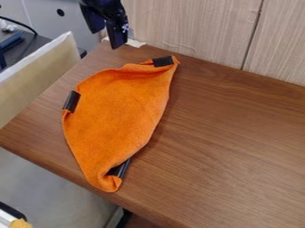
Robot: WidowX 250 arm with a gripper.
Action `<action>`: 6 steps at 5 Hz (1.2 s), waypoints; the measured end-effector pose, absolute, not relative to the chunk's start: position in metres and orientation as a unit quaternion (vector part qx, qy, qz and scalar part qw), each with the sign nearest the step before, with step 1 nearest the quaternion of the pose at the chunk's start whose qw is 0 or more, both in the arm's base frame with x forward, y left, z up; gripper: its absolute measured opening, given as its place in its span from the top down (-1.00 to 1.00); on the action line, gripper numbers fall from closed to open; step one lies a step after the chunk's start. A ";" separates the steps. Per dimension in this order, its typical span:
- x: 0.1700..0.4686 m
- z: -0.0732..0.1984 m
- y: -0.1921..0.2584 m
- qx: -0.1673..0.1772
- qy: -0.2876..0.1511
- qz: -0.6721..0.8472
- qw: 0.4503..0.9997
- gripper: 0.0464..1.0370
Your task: Unfolding the cloth from left to right
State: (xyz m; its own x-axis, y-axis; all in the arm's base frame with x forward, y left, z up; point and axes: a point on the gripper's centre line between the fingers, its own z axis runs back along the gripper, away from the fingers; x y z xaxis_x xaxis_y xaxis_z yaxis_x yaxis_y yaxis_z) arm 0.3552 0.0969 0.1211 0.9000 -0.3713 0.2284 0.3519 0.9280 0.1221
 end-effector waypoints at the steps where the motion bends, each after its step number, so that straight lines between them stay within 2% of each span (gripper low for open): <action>1: 0.353 0.109 0.096 0.031 -0.109 -0.183 0.977 -0.93; 2: 0.339 0.094 0.104 0.031 -0.091 -0.164 0.982 -0.93; 5: 0.319 0.074 0.138 0.039 -0.099 -0.063 0.992 -0.93; 6: 0.310 0.056 0.144 0.038 -0.082 -0.024 0.996 -0.93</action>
